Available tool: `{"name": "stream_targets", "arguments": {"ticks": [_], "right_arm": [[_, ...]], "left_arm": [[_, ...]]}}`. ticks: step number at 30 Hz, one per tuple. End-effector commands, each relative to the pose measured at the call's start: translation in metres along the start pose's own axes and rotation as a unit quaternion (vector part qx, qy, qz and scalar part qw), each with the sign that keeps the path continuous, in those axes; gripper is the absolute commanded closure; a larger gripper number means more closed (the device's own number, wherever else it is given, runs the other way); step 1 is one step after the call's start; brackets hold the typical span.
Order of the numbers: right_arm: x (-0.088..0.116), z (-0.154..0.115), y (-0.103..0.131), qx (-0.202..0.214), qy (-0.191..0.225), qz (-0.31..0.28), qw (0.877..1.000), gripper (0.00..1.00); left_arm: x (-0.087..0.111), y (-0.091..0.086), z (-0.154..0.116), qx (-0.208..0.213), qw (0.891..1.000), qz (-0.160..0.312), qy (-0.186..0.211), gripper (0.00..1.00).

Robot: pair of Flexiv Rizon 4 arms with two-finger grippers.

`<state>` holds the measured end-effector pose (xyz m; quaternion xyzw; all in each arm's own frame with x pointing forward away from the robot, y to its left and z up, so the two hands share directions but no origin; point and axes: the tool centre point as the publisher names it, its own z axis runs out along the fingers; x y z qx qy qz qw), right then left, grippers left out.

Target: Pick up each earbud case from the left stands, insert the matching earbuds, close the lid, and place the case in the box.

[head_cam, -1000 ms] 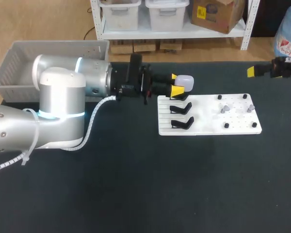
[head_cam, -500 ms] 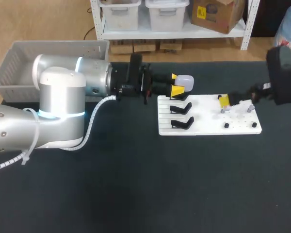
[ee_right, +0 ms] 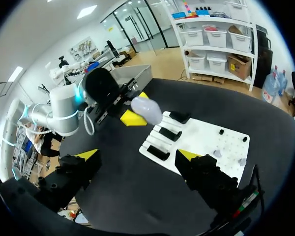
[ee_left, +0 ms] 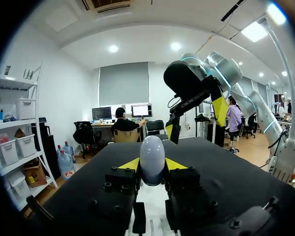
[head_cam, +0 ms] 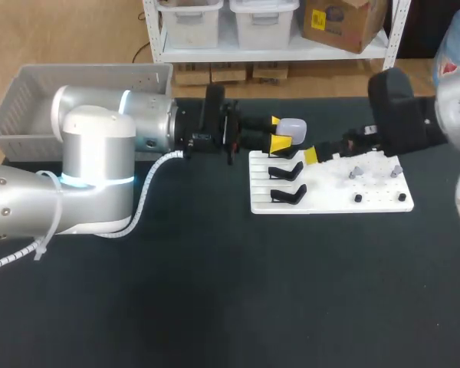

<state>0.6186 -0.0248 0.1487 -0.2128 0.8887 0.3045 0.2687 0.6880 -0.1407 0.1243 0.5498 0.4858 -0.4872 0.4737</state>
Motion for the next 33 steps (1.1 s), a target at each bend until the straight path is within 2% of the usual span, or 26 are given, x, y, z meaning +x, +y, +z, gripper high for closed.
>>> {"name": "stream_targets", "arguments": {"ticks": [1,10,33], "right_arm": [[-0.012,0.020,-0.002,0.030,0.005,0.009,0.999,0.00],[-0.027,0.038,-0.017,0.044,0.014,0.014,0.999,0.00],[-0.035,0.047,-0.036,0.056,-0.012,0.042,0.997,0.00]], "left_arm": [[0.001,0.001,0.000,0.001,1.000,0.000,0.000,1.00],[0.001,0.001,0.000,0.001,1.000,0.000,0.000,1.00],[0.001,0.001,0.000,0.001,1.000,0.000,0.000,1.00]]}}
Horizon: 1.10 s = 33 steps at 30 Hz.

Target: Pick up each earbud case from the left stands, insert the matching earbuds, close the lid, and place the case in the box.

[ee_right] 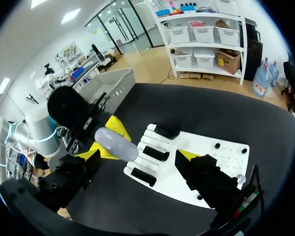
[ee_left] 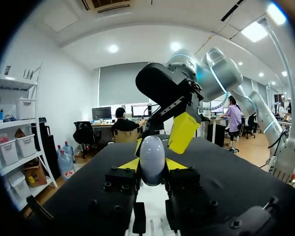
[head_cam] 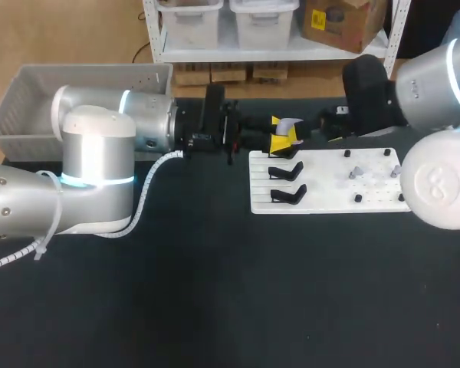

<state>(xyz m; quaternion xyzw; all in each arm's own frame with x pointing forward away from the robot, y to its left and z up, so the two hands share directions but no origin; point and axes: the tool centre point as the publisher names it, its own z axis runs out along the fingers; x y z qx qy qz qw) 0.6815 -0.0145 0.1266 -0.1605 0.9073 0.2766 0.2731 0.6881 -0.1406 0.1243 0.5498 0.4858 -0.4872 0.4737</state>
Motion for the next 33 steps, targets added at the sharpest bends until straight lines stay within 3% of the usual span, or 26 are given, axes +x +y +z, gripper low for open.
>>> {"name": "stream_targets", "arguments": {"ticks": [1,10,19,27,33], "right_arm": [[0.001,0.004,-0.001,0.011,-0.006,0.002,1.000,0.00],[-0.006,0.000,-0.002,0.017,-0.018,0.002,1.000,0.00],[-0.016,-0.023,0.008,0.020,-0.063,-0.025,0.998,0.00],[-0.004,-0.063,0.012,0.139,-0.050,-0.150,0.978,0.00],[0.014,-0.089,-0.011,0.209,-0.002,-0.165,0.964,0.00]], "left_arm": [[0.001,0.001,0.000,0.001,1.000,0.000,-0.001,1.00],[0.001,0.001,0.000,0.001,1.000,0.000,-0.001,1.00],[0.001,0.001,0.000,0.001,1.000,0.000,-0.001,1.00],[0.001,0.001,0.000,0.001,1.000,0.000,-0.001,1.00],[0.001,0.001,0.000,0.001,1.000,0.000,-0.001,1.00]]}}
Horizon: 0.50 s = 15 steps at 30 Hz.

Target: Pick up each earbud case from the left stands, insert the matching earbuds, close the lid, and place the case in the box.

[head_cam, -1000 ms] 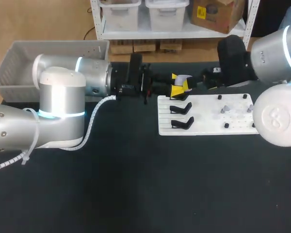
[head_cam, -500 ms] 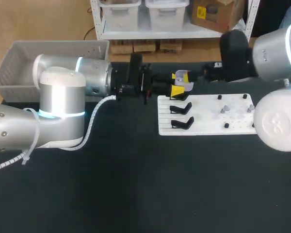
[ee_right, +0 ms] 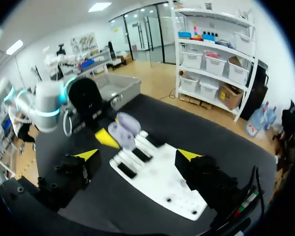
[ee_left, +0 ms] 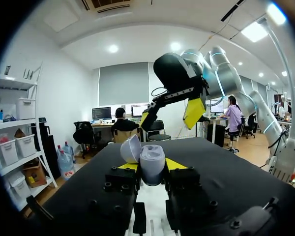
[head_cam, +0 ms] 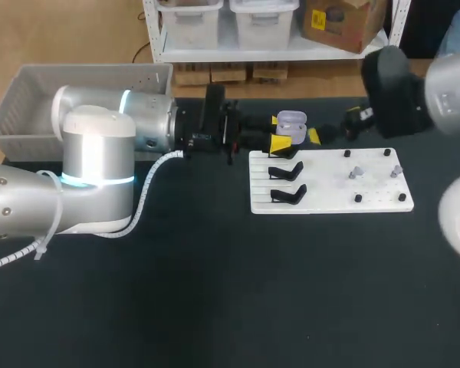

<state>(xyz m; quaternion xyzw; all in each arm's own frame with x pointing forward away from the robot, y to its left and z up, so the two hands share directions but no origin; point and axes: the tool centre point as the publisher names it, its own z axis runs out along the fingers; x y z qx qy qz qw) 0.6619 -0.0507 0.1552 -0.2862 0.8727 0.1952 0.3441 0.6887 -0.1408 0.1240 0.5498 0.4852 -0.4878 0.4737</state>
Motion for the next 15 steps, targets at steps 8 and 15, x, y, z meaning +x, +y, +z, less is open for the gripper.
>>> {"name": "stream_targets", "arguments": {"ticks": [8,15], "right_arm": [[0.049,-0.049,-0.042,0.216,0.142,0.022,0.966,0.00],[0.084,-0.042,-0.081,0.215,0.224,0.053,0.949,0.00]], "left_arm": [[0.000,0.001,0.000,0.000,1.000,0.000,0.000,1.00],[0.000,0.001,0.000,0.000,1.000,0.000,0.000,1.00]]}}
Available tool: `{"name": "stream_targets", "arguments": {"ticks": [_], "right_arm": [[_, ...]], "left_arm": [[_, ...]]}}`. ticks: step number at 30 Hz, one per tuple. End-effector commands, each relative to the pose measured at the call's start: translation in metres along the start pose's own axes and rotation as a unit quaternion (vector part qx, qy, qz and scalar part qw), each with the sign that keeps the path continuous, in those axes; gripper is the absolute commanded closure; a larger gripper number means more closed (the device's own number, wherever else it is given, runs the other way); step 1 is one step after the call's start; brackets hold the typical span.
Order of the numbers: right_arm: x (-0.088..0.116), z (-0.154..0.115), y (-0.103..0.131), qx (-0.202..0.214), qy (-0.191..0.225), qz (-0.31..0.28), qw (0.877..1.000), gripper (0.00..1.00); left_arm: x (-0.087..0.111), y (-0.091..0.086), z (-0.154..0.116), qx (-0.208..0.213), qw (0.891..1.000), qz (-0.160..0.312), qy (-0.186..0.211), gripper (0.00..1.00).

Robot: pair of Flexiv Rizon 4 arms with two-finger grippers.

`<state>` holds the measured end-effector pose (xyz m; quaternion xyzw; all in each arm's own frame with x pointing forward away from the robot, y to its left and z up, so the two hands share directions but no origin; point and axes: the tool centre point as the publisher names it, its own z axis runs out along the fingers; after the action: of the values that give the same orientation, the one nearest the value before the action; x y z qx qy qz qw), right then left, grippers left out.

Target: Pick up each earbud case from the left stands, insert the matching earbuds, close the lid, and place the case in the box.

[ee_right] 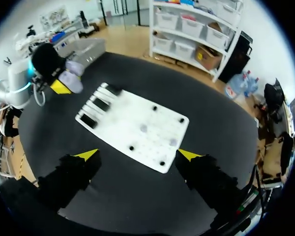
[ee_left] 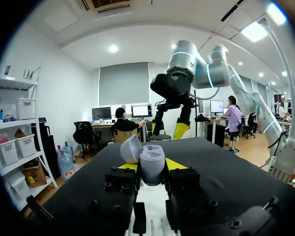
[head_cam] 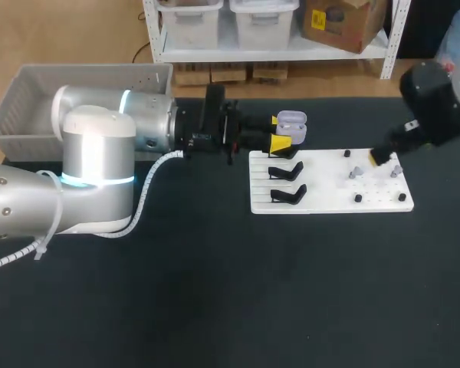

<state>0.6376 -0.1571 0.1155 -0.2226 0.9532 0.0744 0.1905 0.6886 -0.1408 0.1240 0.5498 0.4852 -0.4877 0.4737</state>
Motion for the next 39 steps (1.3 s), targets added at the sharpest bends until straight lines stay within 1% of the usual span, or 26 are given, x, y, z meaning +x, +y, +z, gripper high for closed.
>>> {"name": "stream_targets", "arguments": {"ticks": [1,3,5,7,13,16,19,20,21,22,23,25,26,27,31,33,34,36,38,39], "right_arm": [[0.004,0.006,-0.013,0.126,0.046,0.003,0.991,0.00],[0.007,0.013,-0.018,0.120,0.059,0.003,0.991,0.00],[0.011,0.021,-0.022,0.124,0.076,-0.009,0.989,0.00],[0.014,0.028,-0.024,0.117,0.089,-0.021,0.989,0.00],[0.017,0.045,-0.028,0.103,0.115,-0.050,0.987,0.00],[0.016,0.051,-0.030,0.103,0.123,-0.059,0.985,0.04],[0.013,0.057,-0.035,0.103,0.129,-0.063,0.984,0.11],[0.013,0.059,-0.037,0.103,0.129,-0.064,0.984,0.17],[0.012,0.061,-0.039,0.101,0.130,-0.065,0.984,0.38],[0.011,0.062,-0.040,0.097,0.130,-0.065,0.985,0.52],[0.011,0.064,-0.041,0.095,0.130,-0.064,0.985,0.53],[0.009,0.067,-0.044,0.093,0.130,-0.062,0.985,0.25],[0.009,0.069,-0.045,0.090,0.129,-0.060,0.986,0.24],[0.009,0.071,-0.046,0.088,0.129,-0.059,0.986,0.26],[0.010,0.079,-0.051,0.084,0.135,-0.060,0.986,0.24],[0.010,0.082,-0.053,0.081,0.139,-0.062,0.985,0.26],[0.010,0.084,-0.054,0.080,0.140,-0.062,0.985,0.31],[0.010,0.086,-0.056,0.079,0.143,-0.065,0.984,0.33],[0.010,0.088,-0.057,0.079,0.145,-0.066,0.984,0.50],[0.010,0.088,-0.057,0.078,0.145,-0.067,0.984,0.50]], "left_arm": [[0.000,0.001,0.000,0.000,1.000,0.000,0.000,1.00],[0.000,0.001,0.000,0.000,1.000,0.000,0.000,1.00],[0.000,0.001,0.000,0.000,1.000,0.000,0.000,1.00],[0.000,0.001,0.000,0.000,1.000,0.000,0.000,1.00],[0.000,0.001,0.000,0.000,1.000,0.000,0.000,1.00],[0.000,0.001,0.000,0.000,1.000,0.000,0.000,1.00],[0.000,0.001,0.000,0.000,1.000,0.000,0.000,1.00],[0.000,0.001,0.000,0.000,1.000,0.000,0.000,1.00],[0.000,0.001,0.000,0.000,1.000,0.000,0.000,1.00],[0.000,0.001,0.000,0.000,1.000,0.000,0.000,1.00],[0.000,0.001,0.000,0.000,1.000,0.000,0.000,1.00],[0.000,0.001,0.000,0.000,1.000,0.000,0.000,1.00],[0.000,0.001,0.000,0.000,1.000,0.000,0.000,1.00],[0.000,0.001,0.000,0.000,1.000,0.000,0.000,1.00],[0.000,0.001,0.000,0.000,1.000,0.000,0.000,1.00],[0.000,0.001,0.000,0.000,1.000,0.000,0.000,1.00],[0.000,0.001,0.000,0.000,1.000,0.000,0.000,1.00],[0.000,0.001,0.000,0.000,1.000,0.000,0.000,1.00],[0.000,0.001,0.000,0.000,1.000,0.000,0.000,1.00],[0.000,0.001,0.000,0.000,1.000,0.000,0.000,1.00]]}}
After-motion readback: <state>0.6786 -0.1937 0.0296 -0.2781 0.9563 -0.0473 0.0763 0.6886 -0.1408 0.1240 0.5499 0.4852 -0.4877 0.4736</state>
